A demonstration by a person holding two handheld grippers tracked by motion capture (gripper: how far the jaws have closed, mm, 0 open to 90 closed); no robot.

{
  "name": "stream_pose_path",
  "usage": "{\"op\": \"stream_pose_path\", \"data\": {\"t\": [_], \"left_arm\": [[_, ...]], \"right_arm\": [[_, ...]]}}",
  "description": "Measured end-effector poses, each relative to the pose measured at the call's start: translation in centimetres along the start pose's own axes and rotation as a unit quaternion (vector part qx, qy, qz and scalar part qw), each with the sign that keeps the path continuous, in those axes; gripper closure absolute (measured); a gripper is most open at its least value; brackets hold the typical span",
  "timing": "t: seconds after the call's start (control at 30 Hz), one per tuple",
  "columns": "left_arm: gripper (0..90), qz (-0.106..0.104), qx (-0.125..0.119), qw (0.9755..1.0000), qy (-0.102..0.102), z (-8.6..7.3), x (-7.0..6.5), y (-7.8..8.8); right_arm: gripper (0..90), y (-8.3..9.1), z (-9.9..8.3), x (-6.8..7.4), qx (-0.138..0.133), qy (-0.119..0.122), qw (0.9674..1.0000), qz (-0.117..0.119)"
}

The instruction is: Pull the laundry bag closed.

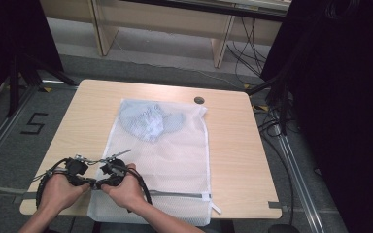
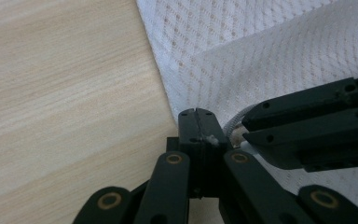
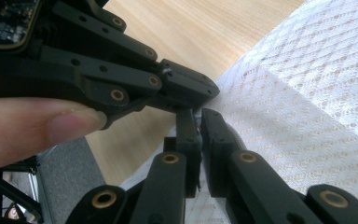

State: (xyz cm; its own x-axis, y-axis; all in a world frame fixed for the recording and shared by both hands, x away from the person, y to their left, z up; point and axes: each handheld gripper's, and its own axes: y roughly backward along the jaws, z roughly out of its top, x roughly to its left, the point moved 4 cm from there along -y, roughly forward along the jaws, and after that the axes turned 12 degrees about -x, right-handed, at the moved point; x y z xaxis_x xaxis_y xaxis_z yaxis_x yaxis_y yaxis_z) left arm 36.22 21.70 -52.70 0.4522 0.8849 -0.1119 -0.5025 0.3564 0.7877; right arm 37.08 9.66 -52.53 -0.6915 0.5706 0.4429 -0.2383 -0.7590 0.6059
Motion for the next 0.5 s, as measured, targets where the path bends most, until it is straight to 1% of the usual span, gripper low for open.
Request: {"op": "stream_pose_path", "data": {"t": [0.03,0.07,0.1,0.13,0.17,0.2,0.23,0.27,0.3,0.33,0.37,0.4,0.43,0.47,0.5], "left_arm": [[90.0,0.000,0.003,1.0000,-0.005,0.00,0.00,0.02],[90.0,0.008,-0.005,0.9999,0.006,0.00,-0.18,-0.02],[90.0,0.007,-0.004,1.0000,0.005,0.00,-0.16,0.00],[90.0,0.008,-0.010,0.9999,0.006,0.01,-0.19,-0.07],[90.0,0.010,-0.019,0.9997,0.007,0.00,-0.24,-0.18],[90.0,0.008,-0.022,0.9997,0.010,0.03,-0.28,-0.31],[90.0,0.008,-0.015,0.9999,0.003,0.02,-0.18,-0.16],[90.0,0.011,-0.009,0.9999,0.005,0.00,-0.19,-0.06],[90.0,0.006,-0.002,1.0000,0.002,-0.02,-0.04,0.05],[90.0,0.008,-0.011,0.9999,0.006,-0.06,-0.06,-0.02],[90.0,0.006,-0.011,0.9999,0.006,-0.06,-0.02,-0.03],[90.0,0.002,-0.010,0.9999,0.012,-0.03,0.00,-0.04],[90.0,0.004,-0.010,0.9998,0.019,-0.02,-0.09,-0.02],[90.0,0.001,-0.010,0.9999,0.012,-0.05,-0.02,-0.05],[90.0,0.005,-0.016,0.9997,0.015,-0.02,-0.11,-0.15]], "right_arm": [[87.3,0.05,-0.01,-0.10,0.000,0.001,1.0000,0.001],[87.3,0.16,-0.02,-0.21,0.002,-0.003,1.0000,-0.004],[87.3,0.33,0.02,-0.46,0.003,-0.006,1.0000,-0.005],[87.3,0.43,0.08,-0.52,0.000,-0.009,0.9999,-0.005],[87.3,0.52,0.11,-0.62,-0.001,-0.007,1.0000,-0.005],[87.3,0.61,0.11,-0.57,0.000,-0.013,0.9999,-0.004],[87.2,0.68,0.05,-0.61,0.000,-0.012,0.9999,-0.005],[87.3,0.74,-0.02,-0.53,0.004,-0.019,0.9998,-0.007],[87.3,0.68,-0.07,-0.59,0.002,-0.013,0.9999,-0.004],[87.2,0.63,-0.11,-0.69,-0.001,-0.006,1.0000,-0.001],[87.2,0.61,-0.17,-0.65,-0.003,-0.009,1.0000,-0.002],[87.2,0.73,-0.17,-0.69,0.000,-0.004,1.0000,0.003],[87.2,0.86,-0.20,-0.72,0.005,-0.003,1.0000,-0.001],[87.2,0.94,-0.17,-0.74,0.002,0.004,1.0000,-0.001],[87.2,1.03,-0.17,-0.76,0.003,0.007,1.0000,-0.003]]}}
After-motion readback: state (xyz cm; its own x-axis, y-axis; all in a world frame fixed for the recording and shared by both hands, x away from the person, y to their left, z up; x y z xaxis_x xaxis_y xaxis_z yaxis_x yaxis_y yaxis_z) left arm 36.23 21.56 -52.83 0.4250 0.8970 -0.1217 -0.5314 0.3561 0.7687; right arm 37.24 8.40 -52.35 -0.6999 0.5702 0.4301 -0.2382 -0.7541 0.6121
